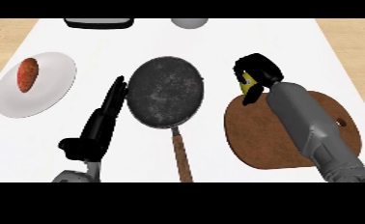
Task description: Pick the lemon from the cutting board and place it in the pan
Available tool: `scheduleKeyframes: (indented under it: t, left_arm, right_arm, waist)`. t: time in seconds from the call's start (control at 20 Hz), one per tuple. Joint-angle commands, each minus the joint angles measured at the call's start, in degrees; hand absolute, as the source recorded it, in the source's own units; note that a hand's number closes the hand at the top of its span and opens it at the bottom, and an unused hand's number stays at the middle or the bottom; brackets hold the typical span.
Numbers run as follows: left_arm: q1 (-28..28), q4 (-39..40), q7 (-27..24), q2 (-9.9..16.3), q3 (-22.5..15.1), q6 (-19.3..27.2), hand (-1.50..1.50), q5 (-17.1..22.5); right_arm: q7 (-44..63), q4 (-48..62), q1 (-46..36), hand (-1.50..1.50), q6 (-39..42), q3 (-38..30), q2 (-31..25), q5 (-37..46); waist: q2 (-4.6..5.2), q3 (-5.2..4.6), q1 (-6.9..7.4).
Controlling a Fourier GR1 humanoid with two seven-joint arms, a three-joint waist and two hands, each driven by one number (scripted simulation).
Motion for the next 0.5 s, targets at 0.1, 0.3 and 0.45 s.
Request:
scheduleKeyframes:
  t: [0.1,0.3,0.45]
  left_arm:
    - [-0.15,0.56,0.50,-0.15,-0.43,-0.32,0.00,0.01]
    - [-0.79,0.61,0.43,-0.71,-1.27,-0.99,0.00,0.15]
    - [-1.84,1.02,0.60,-0.76,-1.69,-1.85,0.00,0.28]
  right_arm:
    - [19.37,-3.80,-4.83,1.50,-12.26,-3.92,13.22,-2.75]
    - [31.33,-5.81,-6.75,1.50,-19.37,-4.29,13.50,-4.39]
    - [40.79,-6.85,-8.97,1.50,-24.84,-3.62,13.59,-5.35]
  waist:
    - [-0.64,0.79,1.05]
    - [-0.03,0.93,3.01]
    - [1.01,0.95,5.14]
